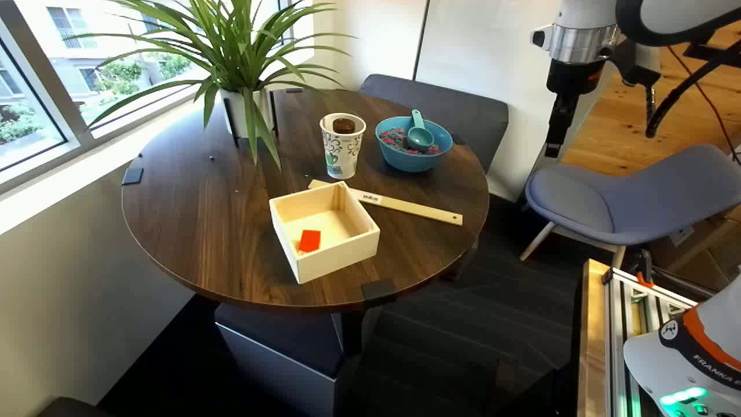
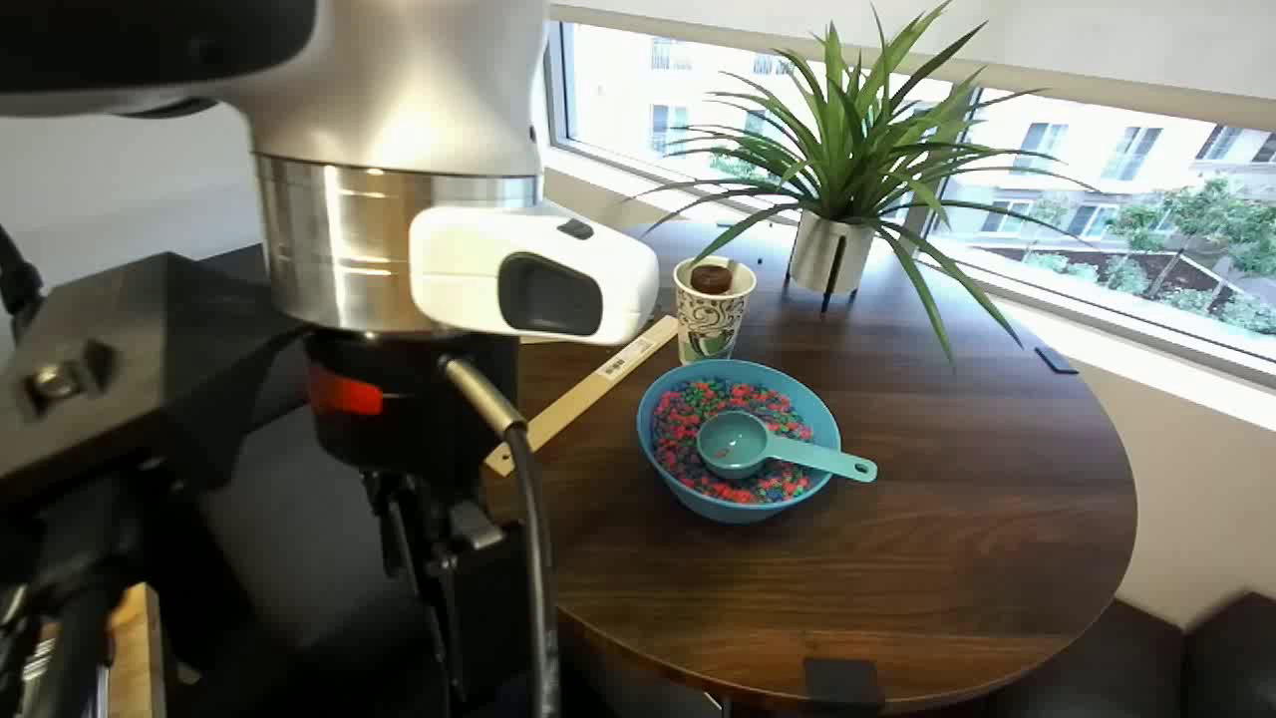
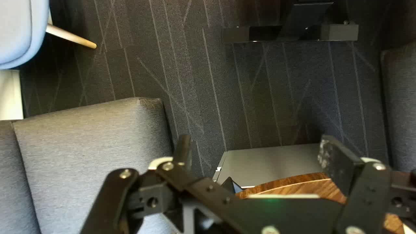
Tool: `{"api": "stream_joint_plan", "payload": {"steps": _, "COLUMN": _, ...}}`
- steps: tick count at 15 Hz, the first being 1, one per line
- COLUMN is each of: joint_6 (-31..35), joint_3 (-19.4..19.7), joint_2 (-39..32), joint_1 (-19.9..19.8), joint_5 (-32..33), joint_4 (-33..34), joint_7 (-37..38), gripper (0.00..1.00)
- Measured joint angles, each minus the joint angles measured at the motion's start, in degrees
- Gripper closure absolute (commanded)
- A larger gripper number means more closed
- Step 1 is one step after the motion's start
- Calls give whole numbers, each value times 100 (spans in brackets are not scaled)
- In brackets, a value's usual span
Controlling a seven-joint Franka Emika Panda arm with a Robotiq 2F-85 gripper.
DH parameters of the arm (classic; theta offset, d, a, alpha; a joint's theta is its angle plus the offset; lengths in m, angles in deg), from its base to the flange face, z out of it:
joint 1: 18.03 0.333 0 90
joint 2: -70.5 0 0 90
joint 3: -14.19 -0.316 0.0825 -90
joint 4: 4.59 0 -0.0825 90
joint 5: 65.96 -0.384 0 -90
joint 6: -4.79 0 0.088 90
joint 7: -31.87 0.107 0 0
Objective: Take the bottle out off of the cup
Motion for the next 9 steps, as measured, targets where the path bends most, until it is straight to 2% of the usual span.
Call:
{"api": "stream_joint_plan", "payload": {"steps": 6, "joint_6": 47, "joint_3": 1, "joint_2": 0, "joint_1": 7, "joint_5": 0, "joint_4": 2, "joint_7": 0, "gripper": 0}}
{"api": "stream_joint_plan", "payload": {"steps": 9, "joint_6": 666, "joint_3": -73, "joint_2": -54, "joint_1": 112, "joint_5": 191, "joint_4": 167, "joint_7": 0, "gripper": 0}}
